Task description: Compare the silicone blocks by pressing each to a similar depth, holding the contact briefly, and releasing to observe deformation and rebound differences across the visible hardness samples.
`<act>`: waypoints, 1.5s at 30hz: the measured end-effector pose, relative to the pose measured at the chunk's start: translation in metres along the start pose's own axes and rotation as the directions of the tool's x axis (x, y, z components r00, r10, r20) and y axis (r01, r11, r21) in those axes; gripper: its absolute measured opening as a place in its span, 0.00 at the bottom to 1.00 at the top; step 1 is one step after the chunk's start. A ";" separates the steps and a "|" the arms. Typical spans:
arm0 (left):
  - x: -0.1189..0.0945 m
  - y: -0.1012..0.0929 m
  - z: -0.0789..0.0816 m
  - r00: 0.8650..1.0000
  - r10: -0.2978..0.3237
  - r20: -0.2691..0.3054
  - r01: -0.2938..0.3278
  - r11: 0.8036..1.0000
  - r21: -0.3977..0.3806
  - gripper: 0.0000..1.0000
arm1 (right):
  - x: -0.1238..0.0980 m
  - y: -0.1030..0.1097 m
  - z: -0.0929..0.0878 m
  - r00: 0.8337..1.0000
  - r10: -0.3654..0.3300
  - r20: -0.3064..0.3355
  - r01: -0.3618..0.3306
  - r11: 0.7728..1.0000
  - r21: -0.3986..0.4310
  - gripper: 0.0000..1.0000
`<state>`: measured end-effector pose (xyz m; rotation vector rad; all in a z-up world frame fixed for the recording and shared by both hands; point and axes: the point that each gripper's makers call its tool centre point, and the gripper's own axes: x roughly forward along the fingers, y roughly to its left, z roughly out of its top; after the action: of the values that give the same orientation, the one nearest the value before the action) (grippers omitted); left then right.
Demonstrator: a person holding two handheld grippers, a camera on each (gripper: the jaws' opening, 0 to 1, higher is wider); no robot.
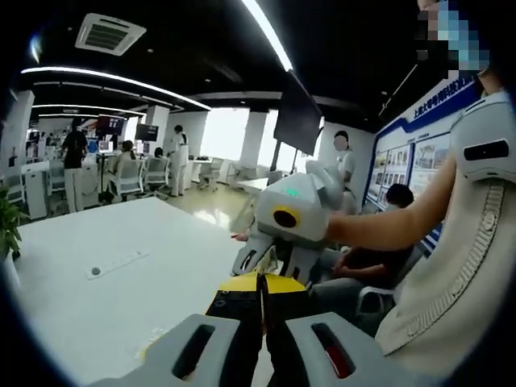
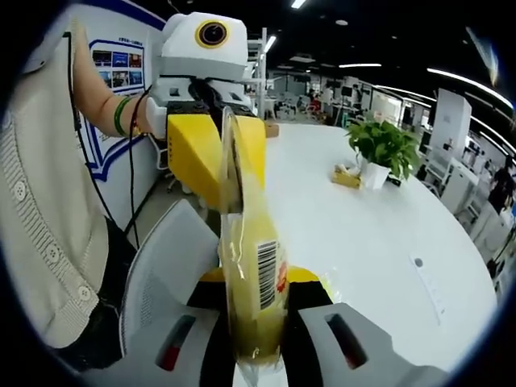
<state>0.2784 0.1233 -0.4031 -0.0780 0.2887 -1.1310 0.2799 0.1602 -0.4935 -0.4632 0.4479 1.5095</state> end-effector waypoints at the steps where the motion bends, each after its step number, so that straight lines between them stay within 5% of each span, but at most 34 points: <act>1: 0.000 0.000 0.000 1.000 0.000 -0.001 0.000 1.000 0.002 0.00 | 0.000 0.001 -0.001 1.000 0.006 -0.004 -0.006 1.000 0.004 0.10; 23: -0.002 0.009 -0.004 1.000 0.019 -0.003 -0.019 0.999 -0.036 0.00 | 0.007 0.000 -0.001 0.999 0.028 0.015 -0.029 0.999 0.044 0.14; 31: -0.001 0.009 -0.001 1.000 0.011 0.012 -0.010 0.998 -0.060 0.00 | 0.005 -0.006 0.002 0.999 0.009 0.031 -0.007 0.999 -0.047 0.18; 45: -0.002 0.011 0.002 0.998 0.013 0.066 -0.004 0.989 -0.145 0.00 | 0.005 -0.005 0.006 0.999 0.022 0.043 -0.019 0.997 -0.073 0.22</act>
<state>0.2878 0.1298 -0.4029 -0.2425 0.3112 -1.0955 0.2854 0.1676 -0.4909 -0.4823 0.3655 1.5564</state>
